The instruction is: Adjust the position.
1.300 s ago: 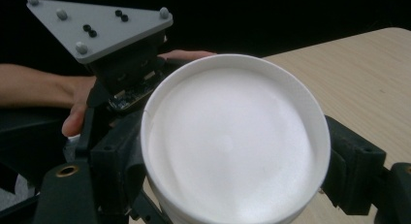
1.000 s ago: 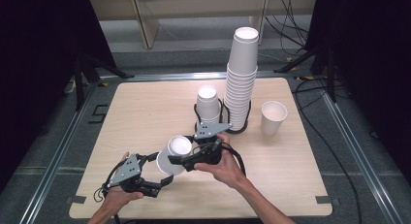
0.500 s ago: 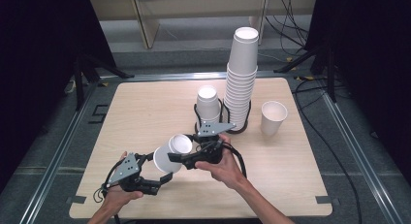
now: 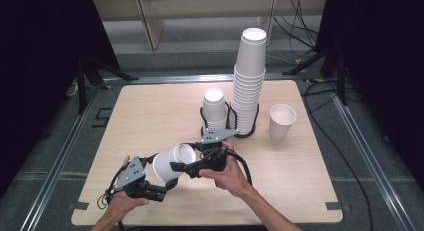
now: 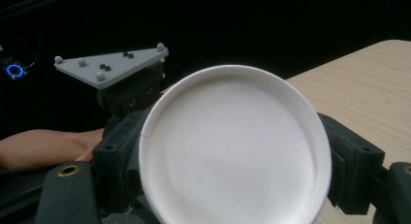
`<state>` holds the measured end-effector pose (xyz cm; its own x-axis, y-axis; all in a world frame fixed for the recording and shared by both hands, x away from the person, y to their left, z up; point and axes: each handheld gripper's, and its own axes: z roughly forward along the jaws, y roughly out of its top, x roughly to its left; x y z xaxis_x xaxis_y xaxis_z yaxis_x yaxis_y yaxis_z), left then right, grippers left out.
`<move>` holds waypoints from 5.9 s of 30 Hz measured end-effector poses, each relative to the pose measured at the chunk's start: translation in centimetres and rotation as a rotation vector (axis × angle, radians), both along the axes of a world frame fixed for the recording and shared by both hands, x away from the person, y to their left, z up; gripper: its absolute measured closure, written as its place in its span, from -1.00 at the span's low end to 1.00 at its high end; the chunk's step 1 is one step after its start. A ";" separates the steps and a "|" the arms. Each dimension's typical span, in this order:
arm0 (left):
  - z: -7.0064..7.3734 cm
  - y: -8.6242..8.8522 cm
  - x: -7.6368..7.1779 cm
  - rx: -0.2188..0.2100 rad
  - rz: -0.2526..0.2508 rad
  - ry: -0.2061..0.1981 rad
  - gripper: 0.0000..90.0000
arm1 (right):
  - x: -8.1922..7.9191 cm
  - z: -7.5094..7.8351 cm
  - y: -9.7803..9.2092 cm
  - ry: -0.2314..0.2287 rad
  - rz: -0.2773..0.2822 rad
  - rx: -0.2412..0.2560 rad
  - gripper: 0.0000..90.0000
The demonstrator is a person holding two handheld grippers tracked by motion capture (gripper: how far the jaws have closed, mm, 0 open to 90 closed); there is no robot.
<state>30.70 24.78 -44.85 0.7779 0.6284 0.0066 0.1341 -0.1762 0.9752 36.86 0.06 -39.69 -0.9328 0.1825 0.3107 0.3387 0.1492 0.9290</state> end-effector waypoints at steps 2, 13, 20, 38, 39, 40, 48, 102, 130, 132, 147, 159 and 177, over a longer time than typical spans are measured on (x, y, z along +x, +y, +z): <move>0.0 -0.1 0.0 -0.003 -0.004 -0.011 -1.00 | 0.0 -0.1 0.1 0.008 0.010 0.000 -0.48; 0.1 0.1 -0.2 0.022 -0.001 -0.041 -1.00 | 0.1 -0.5 0.1 0.059 0.023 0.007 -0.48; 0.2 0.3 -0.4 0.011 -0.031 -0.062 -0.95 | 0.2 -1.0 0.4 0.076 0.035 0.009 -0.48; 0.5 0.4 -0.3 0.054 -0.070 -0.022 -0.75 | 0.6 -1.0 0.0 0.088 0.034 -0.003 -0.54; 0.5 0.4 -0.3 0.053 -0.071 -0.022 -0.75 | 0.6 -0.9 -0.1 0.067 0.028 -0.017 -0.55; 0.5 0.4 -0.2 0.042 -0.075 -0.027 -0.74 | 0.5 -0.8 -0.1 0.080 0.027 -0.026 -0.56; 0.7 0.5 -0.3 0.056 -0.088 -0.019 -0.72 | 0.4 -0.8 0.0 0.088 0.039 -0.043 -0.66; -0.2 -0.7 -0.8 0.170 -0.232 0.003 -0.84 | -1.6 0.9 0.1 -0.199 0.261 -0.542 -0.49; 0.3 0.7 0.0 -0.078 -0.159 0.052 -0.67 | 0.8 2.3 -4.1 -0.121 0.130 -0.258 -0.48; 0.3 0.8 0.0 -0.068 -0.149 0.065 -0.67 | 1.1 2.1 -4.3 -0.118 0.128 -0.221 -0.48; 0.5 0.6 -0.1 -0.129 -0.186 0.084 -0.73 | 0.7 0.5 -2.8 -0.095 0.213 -0.180 -0.48; 0.5 0.1 -0.4 -0.123 -0.211 0.036 -1.00 | 0.2 -0.2 -1.6 -0.082 0.270 -0.172 -0.48; 1.0 0.6 -0.3 -0.126 -0.260 0.012 -0.84 | 0.4 -0.9 -1.4 -0.042 0.297 -0.168 -0.47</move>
